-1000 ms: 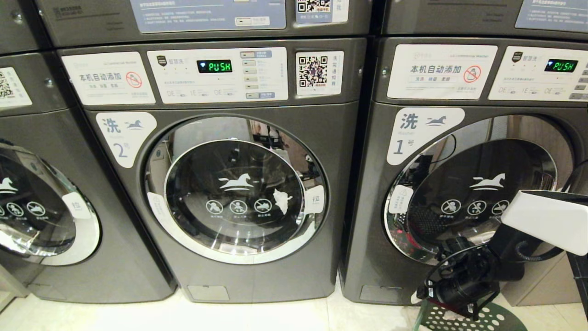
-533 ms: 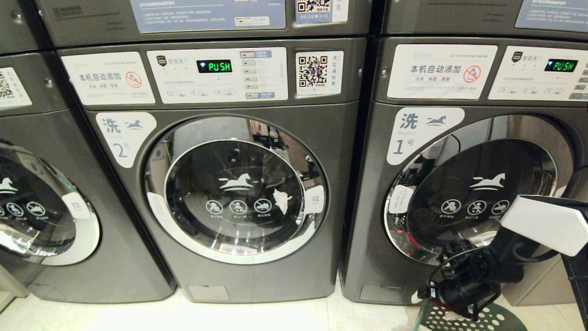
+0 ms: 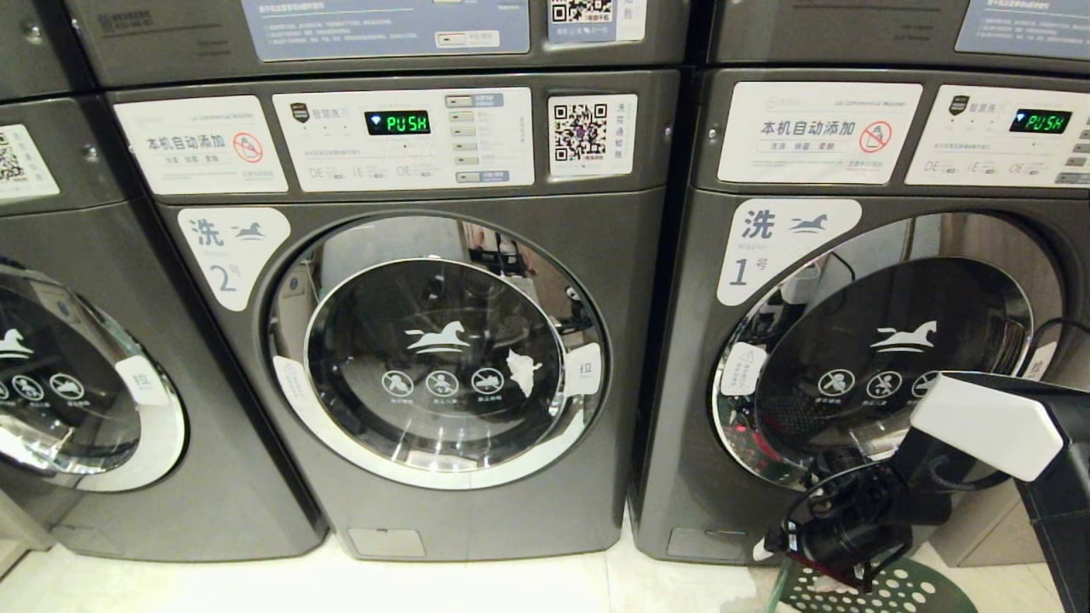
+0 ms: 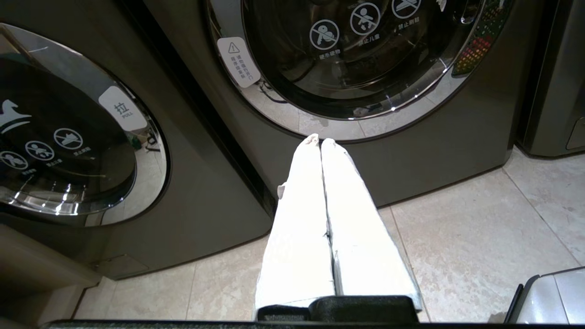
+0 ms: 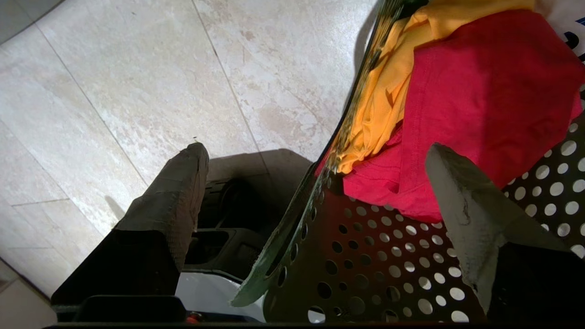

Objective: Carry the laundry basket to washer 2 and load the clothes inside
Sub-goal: Pick up the clothes basket and put it beside the washing machine

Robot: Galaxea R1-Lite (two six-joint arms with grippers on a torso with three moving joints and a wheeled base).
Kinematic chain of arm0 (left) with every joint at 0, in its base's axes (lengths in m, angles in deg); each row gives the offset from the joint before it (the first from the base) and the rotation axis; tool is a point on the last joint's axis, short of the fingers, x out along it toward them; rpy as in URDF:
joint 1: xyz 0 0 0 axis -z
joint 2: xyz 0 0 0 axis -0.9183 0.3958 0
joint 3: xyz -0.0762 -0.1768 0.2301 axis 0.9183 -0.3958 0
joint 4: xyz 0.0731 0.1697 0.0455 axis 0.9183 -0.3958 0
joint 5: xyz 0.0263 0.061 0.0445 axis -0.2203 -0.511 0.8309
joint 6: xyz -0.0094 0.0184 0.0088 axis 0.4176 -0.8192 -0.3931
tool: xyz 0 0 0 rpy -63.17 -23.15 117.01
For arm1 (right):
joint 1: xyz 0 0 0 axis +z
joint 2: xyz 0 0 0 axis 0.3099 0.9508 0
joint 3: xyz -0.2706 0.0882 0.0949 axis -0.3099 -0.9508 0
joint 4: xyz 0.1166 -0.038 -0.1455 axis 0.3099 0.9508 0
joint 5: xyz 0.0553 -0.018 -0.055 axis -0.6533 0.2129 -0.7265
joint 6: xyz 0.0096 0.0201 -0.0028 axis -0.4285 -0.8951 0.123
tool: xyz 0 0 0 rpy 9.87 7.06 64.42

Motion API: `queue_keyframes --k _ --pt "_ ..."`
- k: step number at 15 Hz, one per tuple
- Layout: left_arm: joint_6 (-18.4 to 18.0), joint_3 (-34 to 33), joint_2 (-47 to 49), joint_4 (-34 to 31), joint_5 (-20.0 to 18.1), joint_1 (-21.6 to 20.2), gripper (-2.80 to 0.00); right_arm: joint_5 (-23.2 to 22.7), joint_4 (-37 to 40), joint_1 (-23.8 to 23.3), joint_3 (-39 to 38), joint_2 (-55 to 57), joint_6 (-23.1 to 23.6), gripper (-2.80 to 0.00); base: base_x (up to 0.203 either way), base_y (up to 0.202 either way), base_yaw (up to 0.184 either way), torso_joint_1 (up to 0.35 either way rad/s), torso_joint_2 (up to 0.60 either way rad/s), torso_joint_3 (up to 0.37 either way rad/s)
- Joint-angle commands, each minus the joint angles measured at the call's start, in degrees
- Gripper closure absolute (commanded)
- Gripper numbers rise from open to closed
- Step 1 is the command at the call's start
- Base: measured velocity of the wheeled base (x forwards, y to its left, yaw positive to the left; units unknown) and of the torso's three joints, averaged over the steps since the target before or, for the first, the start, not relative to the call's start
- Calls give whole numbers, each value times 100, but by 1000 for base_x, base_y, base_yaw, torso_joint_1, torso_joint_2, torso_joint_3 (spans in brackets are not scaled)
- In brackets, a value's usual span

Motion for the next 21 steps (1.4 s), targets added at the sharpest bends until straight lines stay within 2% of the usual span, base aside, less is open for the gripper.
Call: queue_keyframes --k 1,4,7,10,14,17,21 --pt "-24 -1 4 -5 -7 0 0 -4 -10 4 10 76 -13 0 0 0 0 0 0 0" --pt "-30 -1 2 -5 -7 0 0 22 -11 13 138 168 -13 0 0 0 0 0 0 0" --pt "-42 -10 2 4 -7 0 0 362 5 4 402 352 50 0 0 0 0 0 0 0" --pt "-121 -10 11 4 -9 0 0 783 18 3 559 506 520 0 0 0 0 0 0 0" --pt "-127 -10 2 2 -16 0 0 835 192 -15 570 504 787 0 0 0 0 0 0 0" --pt "-127 -10 2 -5 -16 0 0 840 329 -126 563 387 1520 0 0 0 0 0 0 0" --pt "-127 -10 2 4 -16 0 0 846 699 -532 564 118 3054 0 0 0 0 0 0 0"
